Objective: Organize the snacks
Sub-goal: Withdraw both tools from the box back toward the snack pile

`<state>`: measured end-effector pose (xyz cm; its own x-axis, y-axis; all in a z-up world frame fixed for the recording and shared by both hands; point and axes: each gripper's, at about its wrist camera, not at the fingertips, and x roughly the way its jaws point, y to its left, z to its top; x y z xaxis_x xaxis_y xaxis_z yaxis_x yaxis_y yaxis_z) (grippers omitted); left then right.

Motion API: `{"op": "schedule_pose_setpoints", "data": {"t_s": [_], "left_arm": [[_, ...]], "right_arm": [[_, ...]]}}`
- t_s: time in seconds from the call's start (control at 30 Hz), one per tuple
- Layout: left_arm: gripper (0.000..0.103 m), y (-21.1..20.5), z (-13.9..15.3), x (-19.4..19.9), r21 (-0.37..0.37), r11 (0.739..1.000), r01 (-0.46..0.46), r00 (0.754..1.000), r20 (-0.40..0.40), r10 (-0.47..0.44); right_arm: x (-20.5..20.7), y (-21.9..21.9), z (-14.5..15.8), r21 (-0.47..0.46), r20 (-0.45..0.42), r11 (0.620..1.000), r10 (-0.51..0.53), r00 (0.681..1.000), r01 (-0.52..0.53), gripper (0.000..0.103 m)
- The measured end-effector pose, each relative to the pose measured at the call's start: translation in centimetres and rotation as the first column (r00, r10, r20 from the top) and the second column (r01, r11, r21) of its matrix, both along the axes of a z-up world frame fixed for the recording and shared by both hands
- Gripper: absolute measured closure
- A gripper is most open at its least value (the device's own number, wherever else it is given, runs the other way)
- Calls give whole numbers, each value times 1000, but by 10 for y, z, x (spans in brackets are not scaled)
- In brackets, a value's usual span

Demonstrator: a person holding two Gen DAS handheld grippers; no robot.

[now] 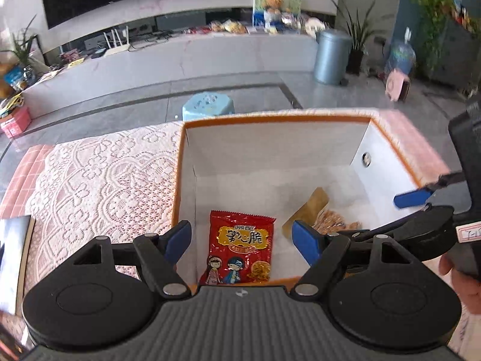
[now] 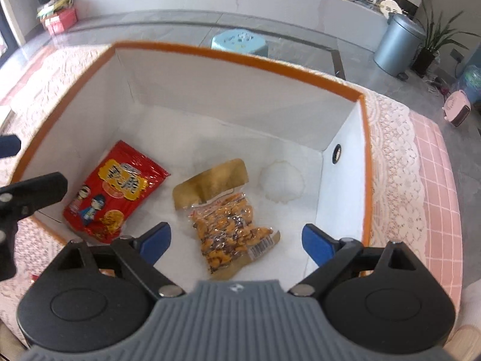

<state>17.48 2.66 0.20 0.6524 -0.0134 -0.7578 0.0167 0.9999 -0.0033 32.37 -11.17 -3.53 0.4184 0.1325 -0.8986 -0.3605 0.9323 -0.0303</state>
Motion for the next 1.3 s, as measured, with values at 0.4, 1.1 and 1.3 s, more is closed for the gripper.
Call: {"op": "schedule_pose_setpoints", "data": {"t_s": [0.4, 1.1, 1.3], "left_arm": [[14, -2, 30, -68, -82, 996, -36, 993, 107, 44], [14, 1, -28, -140, -212, 977, 6, 995, -95, -27], [14, 9, -40, -150, -189, 982, 8, 995, -94, -26]], "right_arm": [[-80, -34, 54, 160, 134, 987, -54, 990, 33, 12], [-235, -70, 17, 145, 343, 976, -202, 917, 161, 12], [-250, -69, -2, 131, 347, 982, -175, 921, 137, 12]]}}
